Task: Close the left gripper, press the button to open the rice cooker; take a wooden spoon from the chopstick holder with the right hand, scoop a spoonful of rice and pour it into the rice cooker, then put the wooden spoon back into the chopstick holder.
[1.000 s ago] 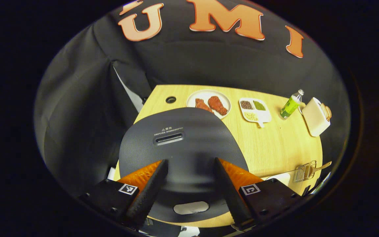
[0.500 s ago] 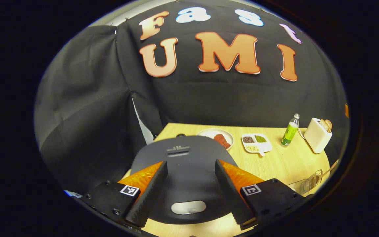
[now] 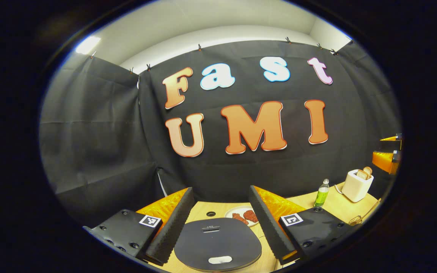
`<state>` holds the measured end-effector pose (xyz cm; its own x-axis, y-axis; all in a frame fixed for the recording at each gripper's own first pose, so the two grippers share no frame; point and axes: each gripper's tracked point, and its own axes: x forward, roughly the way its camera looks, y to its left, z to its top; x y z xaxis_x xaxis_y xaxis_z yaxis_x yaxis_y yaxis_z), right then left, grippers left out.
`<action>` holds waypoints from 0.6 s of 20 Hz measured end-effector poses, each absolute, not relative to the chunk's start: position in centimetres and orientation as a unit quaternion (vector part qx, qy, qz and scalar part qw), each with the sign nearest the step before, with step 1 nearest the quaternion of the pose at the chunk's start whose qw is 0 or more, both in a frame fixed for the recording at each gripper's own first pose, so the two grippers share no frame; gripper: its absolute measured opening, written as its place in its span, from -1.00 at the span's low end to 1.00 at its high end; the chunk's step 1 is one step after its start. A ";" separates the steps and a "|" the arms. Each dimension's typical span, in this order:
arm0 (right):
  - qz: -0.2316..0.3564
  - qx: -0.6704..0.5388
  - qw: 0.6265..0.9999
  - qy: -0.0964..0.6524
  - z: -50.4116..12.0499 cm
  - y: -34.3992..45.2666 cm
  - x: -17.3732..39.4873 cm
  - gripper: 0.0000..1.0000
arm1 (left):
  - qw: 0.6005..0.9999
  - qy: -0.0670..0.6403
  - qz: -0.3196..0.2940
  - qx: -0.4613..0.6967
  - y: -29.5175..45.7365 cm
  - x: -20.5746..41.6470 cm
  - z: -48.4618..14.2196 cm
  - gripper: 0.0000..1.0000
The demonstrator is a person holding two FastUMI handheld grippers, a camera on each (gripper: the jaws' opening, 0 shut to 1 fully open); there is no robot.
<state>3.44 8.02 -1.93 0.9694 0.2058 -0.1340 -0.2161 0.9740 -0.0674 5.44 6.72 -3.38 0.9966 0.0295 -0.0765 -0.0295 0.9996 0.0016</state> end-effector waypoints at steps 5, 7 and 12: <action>0.099 -0.032 0.993 0.056 -1.7 7.5 3.1 0.89 | 1.000 0.001 0.011 -0.003 6.1 4.4 -0.6 1.00; 0.096 -0.035 0.993 0.057 -2.0 7.3 2.9 0.89 | 1.000 -0.011 0.008 -0.003 5.7 4.5 0.2 1.00; 0.084 -0.032 0.994 0.063 -3.0 6.7 2.7 0.89 | 1.000 -0.016 -0.002 -0.001 4.7 4.4 0.1 1.00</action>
